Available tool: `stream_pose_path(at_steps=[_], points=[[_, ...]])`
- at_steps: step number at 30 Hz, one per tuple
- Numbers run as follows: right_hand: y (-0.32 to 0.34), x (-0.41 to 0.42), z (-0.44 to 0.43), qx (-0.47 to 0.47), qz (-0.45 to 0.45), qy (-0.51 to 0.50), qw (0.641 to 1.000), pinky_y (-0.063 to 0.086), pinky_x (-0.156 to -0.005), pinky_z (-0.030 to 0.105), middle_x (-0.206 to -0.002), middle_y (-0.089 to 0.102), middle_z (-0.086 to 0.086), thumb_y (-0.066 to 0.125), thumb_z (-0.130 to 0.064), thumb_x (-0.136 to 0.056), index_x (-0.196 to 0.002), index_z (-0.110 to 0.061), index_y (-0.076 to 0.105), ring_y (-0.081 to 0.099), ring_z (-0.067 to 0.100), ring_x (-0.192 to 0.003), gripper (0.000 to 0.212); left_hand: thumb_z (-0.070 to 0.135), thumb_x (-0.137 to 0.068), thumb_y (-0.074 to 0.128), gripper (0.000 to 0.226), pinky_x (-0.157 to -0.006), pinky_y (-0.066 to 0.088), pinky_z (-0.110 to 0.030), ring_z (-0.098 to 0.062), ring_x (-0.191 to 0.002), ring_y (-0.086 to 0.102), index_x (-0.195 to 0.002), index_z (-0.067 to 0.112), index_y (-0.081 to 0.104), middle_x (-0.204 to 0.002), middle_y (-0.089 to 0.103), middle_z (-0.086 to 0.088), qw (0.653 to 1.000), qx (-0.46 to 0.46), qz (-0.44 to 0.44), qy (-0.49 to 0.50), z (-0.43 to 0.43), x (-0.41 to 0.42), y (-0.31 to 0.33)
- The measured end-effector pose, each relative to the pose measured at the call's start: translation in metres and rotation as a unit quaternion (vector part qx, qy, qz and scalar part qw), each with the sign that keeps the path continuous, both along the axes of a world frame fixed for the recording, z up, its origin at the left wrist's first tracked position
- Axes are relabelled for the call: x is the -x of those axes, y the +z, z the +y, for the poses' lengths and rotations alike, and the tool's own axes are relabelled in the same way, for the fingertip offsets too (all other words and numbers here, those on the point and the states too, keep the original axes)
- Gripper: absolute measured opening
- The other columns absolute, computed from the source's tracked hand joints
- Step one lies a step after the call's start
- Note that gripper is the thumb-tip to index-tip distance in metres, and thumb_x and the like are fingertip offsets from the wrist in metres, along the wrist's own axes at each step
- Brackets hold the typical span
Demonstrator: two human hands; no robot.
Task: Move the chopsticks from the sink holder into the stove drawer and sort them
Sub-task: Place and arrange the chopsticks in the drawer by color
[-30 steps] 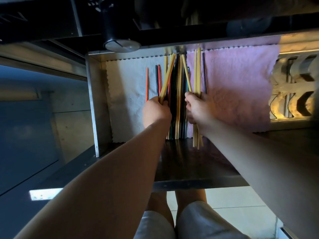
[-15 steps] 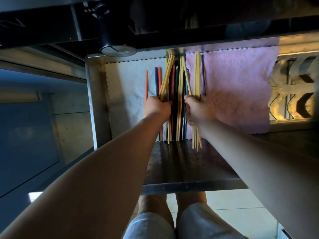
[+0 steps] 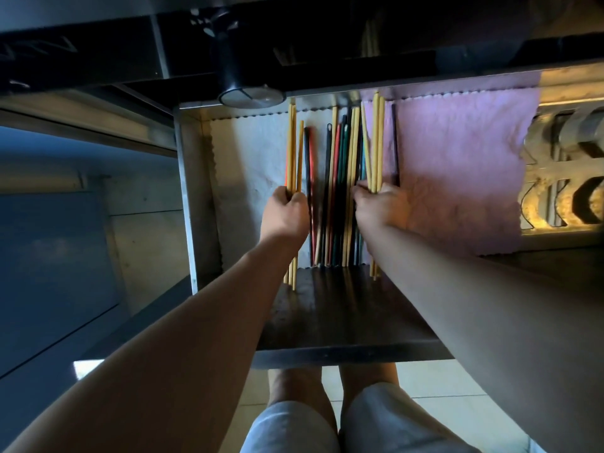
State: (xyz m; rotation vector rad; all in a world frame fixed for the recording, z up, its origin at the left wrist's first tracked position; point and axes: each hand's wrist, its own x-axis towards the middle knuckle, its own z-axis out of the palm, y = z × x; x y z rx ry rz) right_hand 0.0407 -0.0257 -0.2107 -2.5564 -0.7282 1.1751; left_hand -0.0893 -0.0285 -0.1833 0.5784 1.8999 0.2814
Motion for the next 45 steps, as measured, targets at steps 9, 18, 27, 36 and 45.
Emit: stream_pose_path(at_steps=[9,18,27,36,45], points=[[0.006,0.011,0.001,0.018,-0.075,0.038,0.996,0.049,-0.081,0.032,-0.106,0.068,0.017,0.061,-0.037,-0.088,-0.1,-0.004,0.066,0.065,0.032,-0.101,0.036,0.017,-0.086,0.043,0.026,-0.06,0.041,-0.035,-0.023,-0.064,0.048,-0.098,0.001,0.059,-0.076,0.055,-0.009,1.0,0.01,-0.023,0.016,-0.001,0.002,-0.002],[0.006,0.019,-0.001,0.03,-0.05,0.053,0.997,0.049,-0.084,0.028,-0.111,0.067,0.012,0.063,-0.039,-0.087,-0.11,-0.01,0.067,0.064,0.028,-0.104,0.037,0.017,-0.09,0.044,0.017,-0.061,0.042,-0.034,-0.022,-0.063,0.049,-0.091,0.009,0.058,-0.076,0.057,-0.007,0.999,0.008,-0.034,0.009,-0.003,0.007,-0.003],[-0.002,0.03,0.011,0.065,-0.077,0.066,0.993,0.05,-0.096,0.039,-0.12,0.065,0.011,0.063,-0.037,-0.081,-0.114,-0.011,0.064,0.062,0.029,-0.112,0.042,0.016,-0.091,0.043,0.016,-0.058,0.04,-0.032,-0.019,-0.058,0.046,-0.09,0.011,0.058,-0.075,0.055,-0.006,0.999,0.012,-0.041,0.017,-0.003,0.011,0.001],[0.028,0.016,0.004,0.001,0.032,-0.015,0.999,0.038,-0.061,0.024,-0.068,0.057,0.001,0.059,-0.028,-0.084,-0.08,-0.01,0.066,0.058,0.024,-0.069,0.019,0.015,-0.084,0.055,0.005,-0.054,0.041,-0.029,-0.018,-0.054,0.043,-0.08,0.014,0.058,-0.064,0.05,-0.003,0.999,0.009,-0.027,0.025,-0.006,0.004,0.002],[0.045,0.004,-0.001,-0.038,0.152,-0.063,0.986,0.029,-0.04,0.015,-0.065,0.043,0.008,0.061,-0.023,-0.085,-0.068,-0.017,0.051,0.044,0.016,-0.054,0.021,0.019,-0.085,0.071,0.01,-0.058,0.049,-0.021,-0.016,-0.063,0.06,-0.079,0.022,0.064,-0.064,0.06,0.006,1.0,0.005,0.018,0.025,-0.001,-0.021,-0.007]])
